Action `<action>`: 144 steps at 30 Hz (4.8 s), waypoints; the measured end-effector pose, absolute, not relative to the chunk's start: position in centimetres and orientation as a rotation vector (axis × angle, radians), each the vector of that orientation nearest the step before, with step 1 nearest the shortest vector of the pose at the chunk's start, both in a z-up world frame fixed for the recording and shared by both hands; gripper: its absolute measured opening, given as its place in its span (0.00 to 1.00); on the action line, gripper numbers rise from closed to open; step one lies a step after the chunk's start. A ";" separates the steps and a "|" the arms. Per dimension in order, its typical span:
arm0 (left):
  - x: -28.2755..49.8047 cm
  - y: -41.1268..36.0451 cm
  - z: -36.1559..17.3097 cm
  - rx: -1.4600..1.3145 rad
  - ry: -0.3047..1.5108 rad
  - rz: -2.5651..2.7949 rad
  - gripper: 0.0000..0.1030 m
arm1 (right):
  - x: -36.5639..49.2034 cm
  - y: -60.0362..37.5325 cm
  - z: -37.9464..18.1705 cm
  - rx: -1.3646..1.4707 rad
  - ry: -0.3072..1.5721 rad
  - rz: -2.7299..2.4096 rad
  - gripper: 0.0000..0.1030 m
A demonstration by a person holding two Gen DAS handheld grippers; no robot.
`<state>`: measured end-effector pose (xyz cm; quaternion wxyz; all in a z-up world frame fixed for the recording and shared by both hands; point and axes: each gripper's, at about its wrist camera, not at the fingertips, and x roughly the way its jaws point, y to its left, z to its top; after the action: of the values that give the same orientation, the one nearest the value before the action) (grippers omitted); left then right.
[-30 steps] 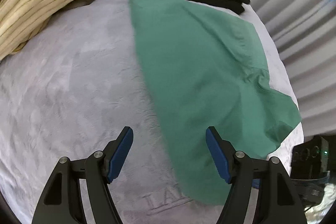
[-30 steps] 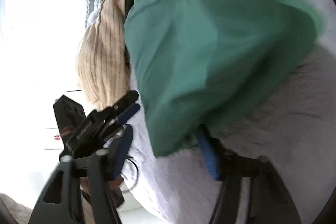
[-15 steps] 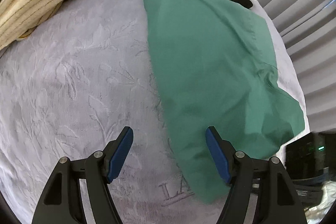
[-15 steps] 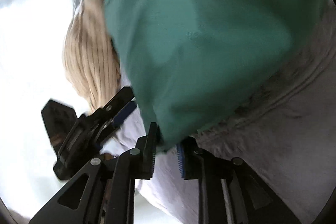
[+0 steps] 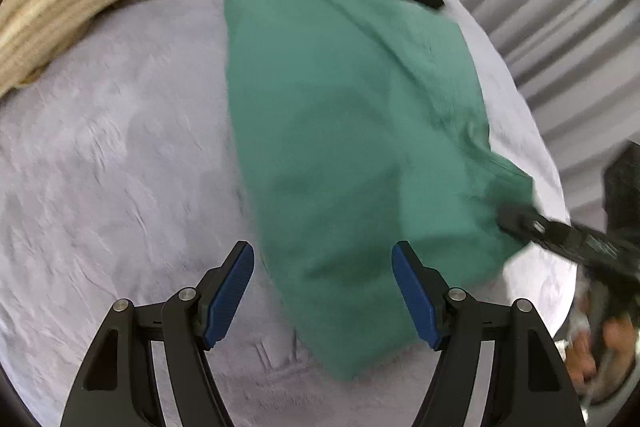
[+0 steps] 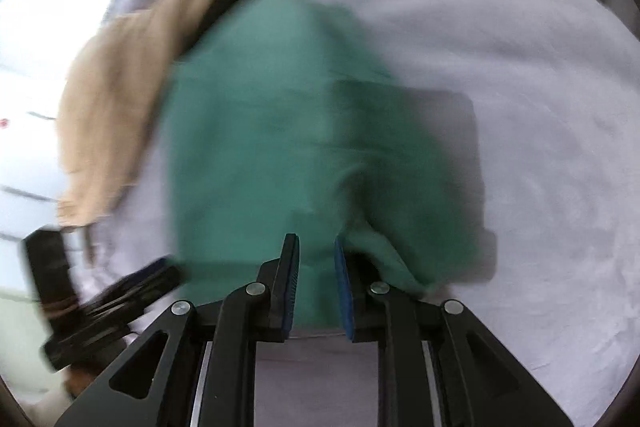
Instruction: Fold large clothes
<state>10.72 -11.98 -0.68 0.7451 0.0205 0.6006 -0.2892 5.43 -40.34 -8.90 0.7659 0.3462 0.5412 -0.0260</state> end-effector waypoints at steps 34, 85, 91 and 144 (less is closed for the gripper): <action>8.6 -11.8 -3.4 0.065 1.317 -0.628 0.86 | 17.5 -46.6 -12.1 0.742 1.182 -0.051 0.11; 15.0 -13.3 -6.3 -0.217 1.482 -0.705 1.00 | 18.7 -48.9 -14.5 0.895 1.259 0.358 0.80; 14.0 -15.5 -7.3 -0.156 1.490 -0.747 1.00 | 20.7 -48.1 -15.5 0.970 1.242 0.459 0.80; 1.6 12.3 4.0 -0.172 1.407 -0.553 0.57 | 4.3 -33.5 -7.0 0.847 1.273 0.283 0.27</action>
<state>1.61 12.28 3.98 0.7242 -0.0778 0.6377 -0.2506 4.33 -33.46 -6.98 0.7127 0.3819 0.5744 0.1275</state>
